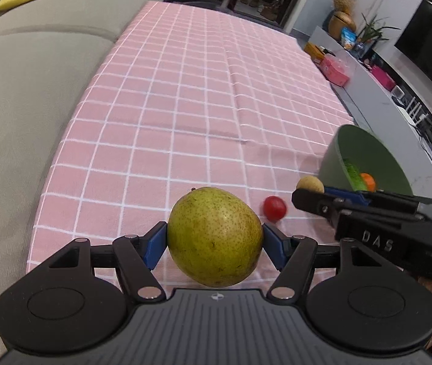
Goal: Organize fruits
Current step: 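Carry the pear and kiwi over the colander with both tools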
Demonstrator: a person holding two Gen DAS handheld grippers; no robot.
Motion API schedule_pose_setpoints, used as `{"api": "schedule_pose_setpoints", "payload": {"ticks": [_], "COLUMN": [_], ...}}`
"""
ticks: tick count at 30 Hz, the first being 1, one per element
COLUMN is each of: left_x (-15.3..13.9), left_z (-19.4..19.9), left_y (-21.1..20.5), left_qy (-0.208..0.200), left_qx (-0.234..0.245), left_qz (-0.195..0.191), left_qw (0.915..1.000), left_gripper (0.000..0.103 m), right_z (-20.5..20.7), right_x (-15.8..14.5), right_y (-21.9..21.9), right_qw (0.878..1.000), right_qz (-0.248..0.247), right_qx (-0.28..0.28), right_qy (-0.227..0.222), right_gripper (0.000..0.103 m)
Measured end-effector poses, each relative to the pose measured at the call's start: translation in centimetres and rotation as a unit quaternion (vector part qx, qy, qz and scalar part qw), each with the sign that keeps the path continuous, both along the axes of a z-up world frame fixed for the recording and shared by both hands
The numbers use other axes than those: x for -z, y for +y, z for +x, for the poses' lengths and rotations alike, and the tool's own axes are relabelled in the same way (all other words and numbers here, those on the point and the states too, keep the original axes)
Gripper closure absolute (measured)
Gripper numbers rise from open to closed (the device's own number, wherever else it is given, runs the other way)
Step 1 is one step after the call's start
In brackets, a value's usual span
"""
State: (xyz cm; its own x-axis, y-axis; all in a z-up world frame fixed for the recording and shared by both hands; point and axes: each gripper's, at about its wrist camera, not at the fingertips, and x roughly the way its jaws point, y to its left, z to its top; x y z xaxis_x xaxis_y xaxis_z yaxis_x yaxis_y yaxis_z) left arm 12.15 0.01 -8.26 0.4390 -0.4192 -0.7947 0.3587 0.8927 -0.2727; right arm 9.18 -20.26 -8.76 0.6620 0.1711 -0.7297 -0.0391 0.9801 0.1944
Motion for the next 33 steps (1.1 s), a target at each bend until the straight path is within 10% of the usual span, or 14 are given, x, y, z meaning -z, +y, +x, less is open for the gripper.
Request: {"api": "schedule_pose_setpoints", "payload": {"ticks": [33], "left_x": [-11.1], "left_z": [-6.4], "left_y": [-15.2], "left_qy": [-0.097], "left_qx": [0.127], "left_qz": [-0.020], "left_qw": [0.9869], "left_gripper": [0.026], "right_z": [-11.6], "right_x": [-13.1], "right_y": [-14.0], "right_qw": [0.987], "right_qz": [-0.032], "right_qx": [0.124], "right_qy": [-0.102], "right_gripper": [0.081]}}
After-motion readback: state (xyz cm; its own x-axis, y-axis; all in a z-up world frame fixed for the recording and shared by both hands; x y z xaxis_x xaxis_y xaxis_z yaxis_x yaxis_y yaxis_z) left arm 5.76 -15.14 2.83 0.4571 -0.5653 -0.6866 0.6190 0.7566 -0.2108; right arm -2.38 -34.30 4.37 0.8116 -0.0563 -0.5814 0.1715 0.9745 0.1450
